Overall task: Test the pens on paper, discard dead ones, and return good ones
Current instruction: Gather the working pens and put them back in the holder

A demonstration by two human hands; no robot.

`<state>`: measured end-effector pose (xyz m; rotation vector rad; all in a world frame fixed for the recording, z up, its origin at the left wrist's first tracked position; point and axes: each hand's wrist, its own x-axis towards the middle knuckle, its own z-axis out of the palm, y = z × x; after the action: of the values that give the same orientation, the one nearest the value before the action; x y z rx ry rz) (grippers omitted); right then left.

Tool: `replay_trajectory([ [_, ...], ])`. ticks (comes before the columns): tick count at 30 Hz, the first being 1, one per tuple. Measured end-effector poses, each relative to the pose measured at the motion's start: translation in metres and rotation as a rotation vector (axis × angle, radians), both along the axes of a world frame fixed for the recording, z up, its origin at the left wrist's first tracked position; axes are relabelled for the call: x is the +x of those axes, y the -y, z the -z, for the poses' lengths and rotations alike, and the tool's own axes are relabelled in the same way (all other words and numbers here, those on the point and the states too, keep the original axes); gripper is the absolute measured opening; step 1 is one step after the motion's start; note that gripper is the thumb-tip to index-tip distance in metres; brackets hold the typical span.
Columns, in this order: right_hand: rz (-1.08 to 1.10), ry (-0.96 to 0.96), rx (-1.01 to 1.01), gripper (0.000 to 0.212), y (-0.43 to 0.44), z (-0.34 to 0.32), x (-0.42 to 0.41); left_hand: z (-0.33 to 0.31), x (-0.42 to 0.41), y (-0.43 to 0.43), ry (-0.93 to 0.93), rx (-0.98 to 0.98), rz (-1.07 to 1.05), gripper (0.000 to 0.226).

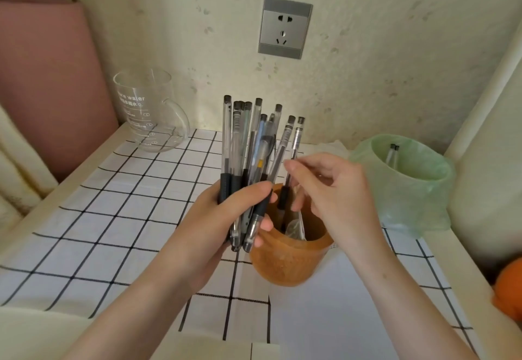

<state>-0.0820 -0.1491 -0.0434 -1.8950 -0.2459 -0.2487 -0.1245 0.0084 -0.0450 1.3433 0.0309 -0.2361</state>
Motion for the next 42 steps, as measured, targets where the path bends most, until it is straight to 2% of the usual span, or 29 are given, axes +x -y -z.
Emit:
replay_trajectory([
  [3,0.059,0.031,-0.119,0.021,0.002,-0.002,-0.002,-0.003,-0.001,0.002,0.015,-0.010,0.003,0.037],
  [5,0.045,0.020,0.010,0.031,0.002,-0.008,-0.006,-0.003,-0.001,0.004,0.007,-0.029,0.001,0.038],
  [7,-0.089,-0.105,0.193,0.044,0.000,-0.015,-0.012,-0.004,-0.001,0.005,0.004,-0.036,0.007,0.038],
  [8,-0.148,-0.150,0.205,0.046,-0.002,-0.017,-0.015,-0.004,-0.001,0.005,0.012,-0.035,0.015,0.037],
  [12,-0.206,-0.204,0.163,0.021,-0.006,-0.015,-0.017,-0.002,-0.002,0.007,0.038,-0.017,0.049,0.035],
  [17,-0.213,-0.259,0.273,0.032,-0.004,-0.009,-0.010,-0.001,-0.001,0.006,0.013,-0.055,0.002,0.030],
  [20,-0.190,-0.227,0.346,0.026,-0.004,-0.006,-0.007,0.001,0.000,0.007,0.026,-0.007,-0.065,0.031],
  [23,-0.090,-0.111,0.405,0.019,0.002,-0.011,-0.003,0.002,0.004,0.002,0.030,-0.002,-0.198,0.027],
  [26,0.016,0.002,0.249,0.020,0.007,-0.013,0.000,0.002,0.005,-0.004,0.034,-0.003,-0.248,0.031],
  [29,-0.008,0.005,0.019,0.013,0.001,-0.005,0.001,0.003,0.005,-0.004,0.042,-0.002,-0.245,0.035],
  [31,-0.011,-0.012,-0.180,0.014,-0.004,0.003,0.000,0.003,0.004,-0.002,0.035,-0.016,-0.219,0.033],
  [33,0.040,0.022,-0.284,0.019,-0.006,0.006,-0.001,0.002,0.003,0.000,0.029,-0.042,-0.174,0.026],
  [35,0.135,0.135,-0.298,0.024,-0.004,0.001,-0.003,0.002,0.002,0.001,0.035,-0.044,-0.120,0.022],
  [38,0.177,0.218,-0.146,0.021,-0.002,-0.009,-0.007,0.002,0.001,0.002,0.049,-0.065,-0.068,0.021],
  [40,0.108,0.156,-0.007,0.016,-0.002,-0.014,-0.011,0.001,0.001,0.003,0.050,-0.079,-0.032,0.023],
  [42,0.005,0.036,0.049,0.022,-0.005,-0.017,-0.016,0.000,0.000,0.003,0.052,-0.073,0.015,0.025],
])
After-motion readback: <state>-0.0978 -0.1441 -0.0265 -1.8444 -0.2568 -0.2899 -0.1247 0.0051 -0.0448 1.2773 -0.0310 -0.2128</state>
